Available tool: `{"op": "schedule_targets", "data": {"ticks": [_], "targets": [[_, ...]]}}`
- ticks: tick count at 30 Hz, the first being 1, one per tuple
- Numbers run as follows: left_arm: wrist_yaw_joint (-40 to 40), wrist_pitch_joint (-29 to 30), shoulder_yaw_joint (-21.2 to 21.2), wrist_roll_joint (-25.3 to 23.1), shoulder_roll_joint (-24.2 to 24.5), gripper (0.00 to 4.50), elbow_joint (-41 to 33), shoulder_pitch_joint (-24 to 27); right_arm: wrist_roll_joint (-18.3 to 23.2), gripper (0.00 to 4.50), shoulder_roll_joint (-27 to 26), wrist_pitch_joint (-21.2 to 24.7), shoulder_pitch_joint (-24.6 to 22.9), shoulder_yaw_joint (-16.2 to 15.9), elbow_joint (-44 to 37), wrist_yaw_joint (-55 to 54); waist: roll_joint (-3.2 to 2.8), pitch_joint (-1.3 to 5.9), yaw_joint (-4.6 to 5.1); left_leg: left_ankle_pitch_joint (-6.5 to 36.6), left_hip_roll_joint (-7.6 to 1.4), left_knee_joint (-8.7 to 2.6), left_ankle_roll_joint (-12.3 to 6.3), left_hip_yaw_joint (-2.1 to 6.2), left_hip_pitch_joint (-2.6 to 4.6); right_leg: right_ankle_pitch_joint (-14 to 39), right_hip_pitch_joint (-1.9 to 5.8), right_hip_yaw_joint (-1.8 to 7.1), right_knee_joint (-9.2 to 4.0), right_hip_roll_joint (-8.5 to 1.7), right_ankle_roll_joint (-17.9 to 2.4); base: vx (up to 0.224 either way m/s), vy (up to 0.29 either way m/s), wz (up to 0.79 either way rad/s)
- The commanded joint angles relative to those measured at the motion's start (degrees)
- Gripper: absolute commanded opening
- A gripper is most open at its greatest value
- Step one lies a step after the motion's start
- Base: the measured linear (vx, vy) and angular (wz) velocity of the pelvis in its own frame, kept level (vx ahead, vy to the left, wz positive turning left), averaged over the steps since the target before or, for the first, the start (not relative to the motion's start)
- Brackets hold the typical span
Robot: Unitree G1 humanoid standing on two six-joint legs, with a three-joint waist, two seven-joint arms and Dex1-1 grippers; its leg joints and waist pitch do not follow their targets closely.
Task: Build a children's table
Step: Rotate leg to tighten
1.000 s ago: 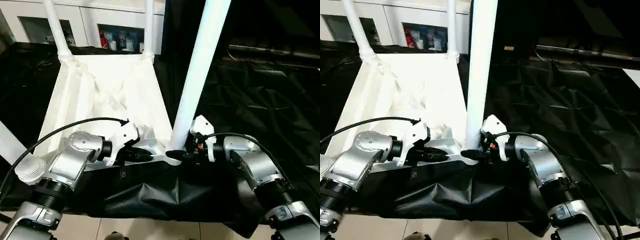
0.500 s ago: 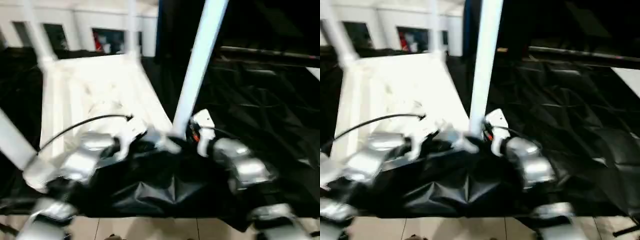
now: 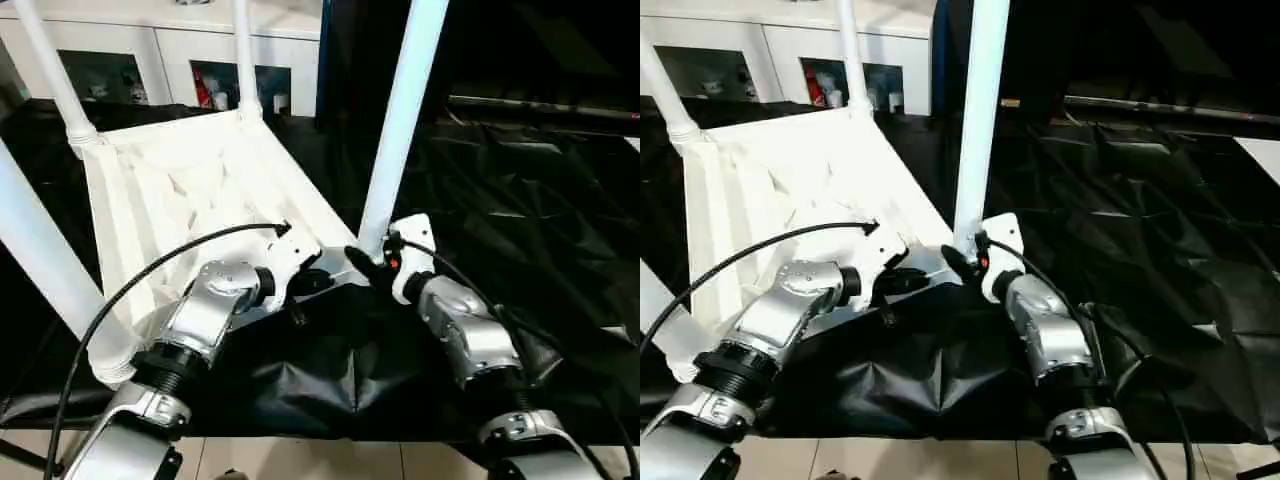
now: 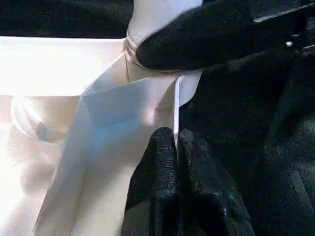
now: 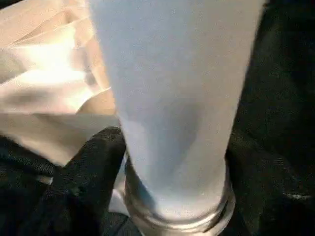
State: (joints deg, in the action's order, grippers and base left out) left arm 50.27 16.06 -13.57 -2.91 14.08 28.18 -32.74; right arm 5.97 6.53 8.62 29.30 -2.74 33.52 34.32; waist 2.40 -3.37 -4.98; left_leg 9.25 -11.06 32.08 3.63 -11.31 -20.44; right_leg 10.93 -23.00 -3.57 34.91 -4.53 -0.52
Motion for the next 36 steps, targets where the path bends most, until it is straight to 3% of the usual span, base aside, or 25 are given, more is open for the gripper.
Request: {"op": "schedule_targets", "data": {"ticks": [1, 8, 11, 15, 19, 22, 25, 36], "targets": [[2.8, -0.9, -1.3, 1.0, 0.9, 0.00, -0.1, 1.2, 0.8, 3.53, 1.1, 1.0, 0.0, -5.4, -3.3, 10.6, 0.43, 2.73, -0.02, 16.1, -2.23, -3.62, -1.56, 1.26, 0.38, 19.9, 2.03, 2.81, -5.42, -3.88, -7.4, 0.000, 0.000, 0.00], [16.6, -0.2, -3.0, 4.3, 8.2, 0.00, -6.0, 3.6, 1.5, 3.53, 12.2, 1.2, -0.4, -9.0, -8.1, 28.1, 0.35, 2.81, -0.18, 14.1, -2.49, -3.44, -2.60, 1.11, 0.31, 14.7, 2.14, 2.85, -4.69, -3.80, -9.9, 0.000, 0.000, 0.00], [19.6, 0.3, -3.4, 5.4, 9.7, 0.00, -7.7, 4.3, 1.0, 3.53, 13.1, 0.9, -0.1, -9.4, -7.7, 29.1, 0.33, 2.85, -0.20, 13.4, -2.51, -3.41, -2.40, 1.09, 0.38, 13.4, 2.14, 2.79, -4.53, -3.81, -11.0, 0.000, 0.000, 0.00], [21.1, 0.9, -3.8, 5.9, 10.8, 0.00, -9.3, 5.0, 0.8, 3.53, 12.9, 0.6, 0.1, -9.9, -7.0, 29.6, 0.42, 2.96, -0.28, 10.8, -2.55, -3.10, -2.97, 0.81, 0.35, 6.9, 2.14, 2.73, -3.78, -3.55, -13.6, 0.000, 0.000, 0.00], [20.3, 0.7, -3.6, 5.9, 10.6, 0.00, -9.1, 5.3, 1.1, 3.53, 11.7, 0.4, 0.3, -9.7, -6.2, 29.0, 0.49, 2.77, -0.35, 12.4, -2.52, -3.27, -2.17, 0.96, 0.26, 10.4, 2.28, 2.77, -4.11, -3.86, -12.7, 0.000, 0.000, 0.00], [20.4, 0.9, -3.7, 6.1, 10.7, 0.00, -9.4, 5.3, 1.5, 3.27, 11.4, 0.4, 0.5, -9.6, -5.8, 29.2, 0.53, 2.76, -0.29, 13.1, -2.52, -3.33, -1.63, 1.02, 0.32, 12.1, 2.24, 2.81, -4.28, -3.89, -12.0, 0.000, 0.000, 0.00], [20.3, 1.1, -3.7, 6.2, 10.7, 0.00, -9.6, 5.3, 1.4, 2.92, 11.4, 0.4, 0.5, -9.8, -5.7, 29.5, 0.52, 2.86, -0.29, 12.0, -2.50, -3.23, -1.81, 0.99, 0.30, 10.3, 2.29, 2.81, -4.04, -3.81, -12.2, 0.000, 0.000, 0.00], [19.6, 0.9, -3.5, 6.1, 10.5, 0.00, -9.0, 5.2, 1.7, 2.72, 10.9, 0.8, 0.0, -9.5, -5.3, 28.9, 0.53, 2.92, -0.29, 11.4, -2.46, -3.11, -2.19, 0.95, 0.29, 9.1, 2.38, 2.76, -3.88, -3.75, -12.6, 0.000, 0.000, 0.00]]}}
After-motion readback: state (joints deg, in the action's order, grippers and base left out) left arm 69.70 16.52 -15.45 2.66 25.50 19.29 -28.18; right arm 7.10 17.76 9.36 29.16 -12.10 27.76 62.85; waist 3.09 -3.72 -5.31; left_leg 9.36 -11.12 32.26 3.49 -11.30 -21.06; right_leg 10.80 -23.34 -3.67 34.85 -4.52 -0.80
